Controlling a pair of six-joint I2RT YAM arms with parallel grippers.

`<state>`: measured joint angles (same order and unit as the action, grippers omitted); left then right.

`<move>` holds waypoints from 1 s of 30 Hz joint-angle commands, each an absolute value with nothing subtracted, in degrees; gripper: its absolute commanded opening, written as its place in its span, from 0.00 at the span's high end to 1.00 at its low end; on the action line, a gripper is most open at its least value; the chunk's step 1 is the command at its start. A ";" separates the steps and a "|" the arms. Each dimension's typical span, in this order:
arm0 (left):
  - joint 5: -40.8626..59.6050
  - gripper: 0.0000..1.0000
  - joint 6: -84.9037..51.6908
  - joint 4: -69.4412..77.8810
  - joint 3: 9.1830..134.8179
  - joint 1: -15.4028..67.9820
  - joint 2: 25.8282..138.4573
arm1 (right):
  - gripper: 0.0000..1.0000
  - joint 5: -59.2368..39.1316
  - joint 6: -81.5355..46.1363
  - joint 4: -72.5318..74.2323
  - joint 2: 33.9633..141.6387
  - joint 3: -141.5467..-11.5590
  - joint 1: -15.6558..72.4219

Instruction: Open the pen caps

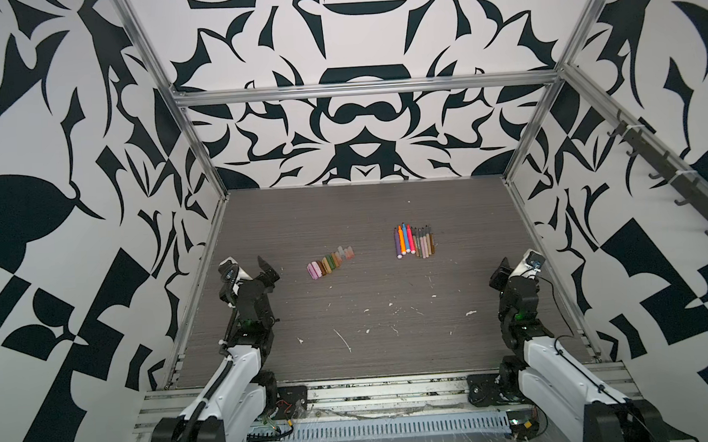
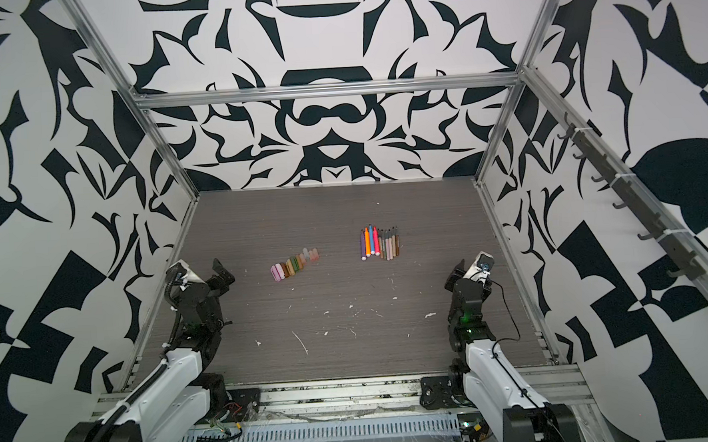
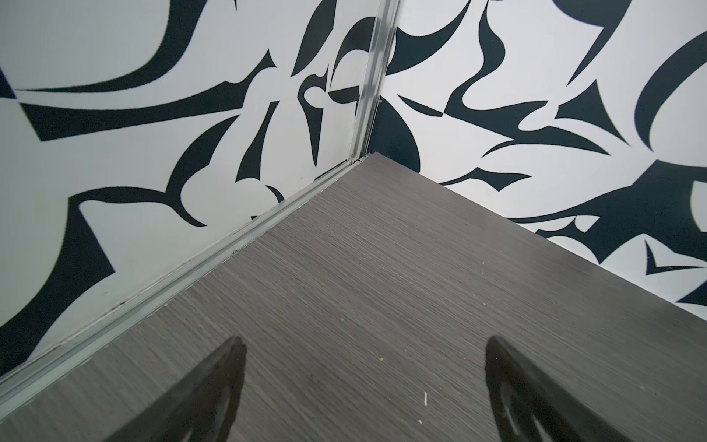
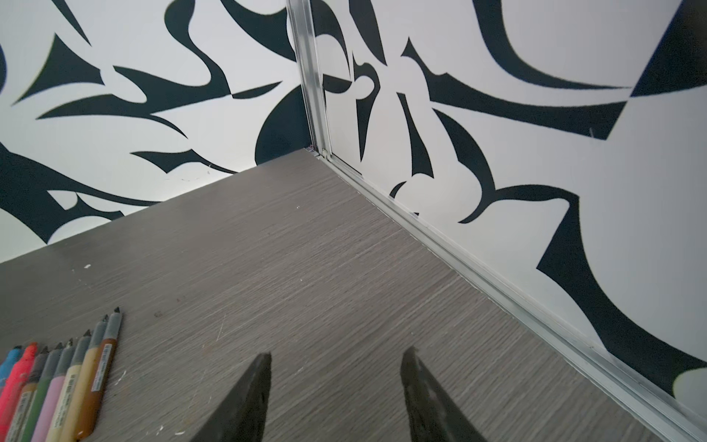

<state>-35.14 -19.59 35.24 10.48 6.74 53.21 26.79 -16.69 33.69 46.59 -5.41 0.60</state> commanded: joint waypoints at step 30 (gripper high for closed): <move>-24.53 0.01 -4.57 59.27 19.37 1.86 90.53 | 0.48 27.57 -18.41 40.32 49.96 -4.03 0.63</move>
<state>-26.57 -3.31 63.18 18.83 2.70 91.13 27.05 -18.04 37.98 49.95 -4.10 0.60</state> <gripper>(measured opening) 0.993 0.523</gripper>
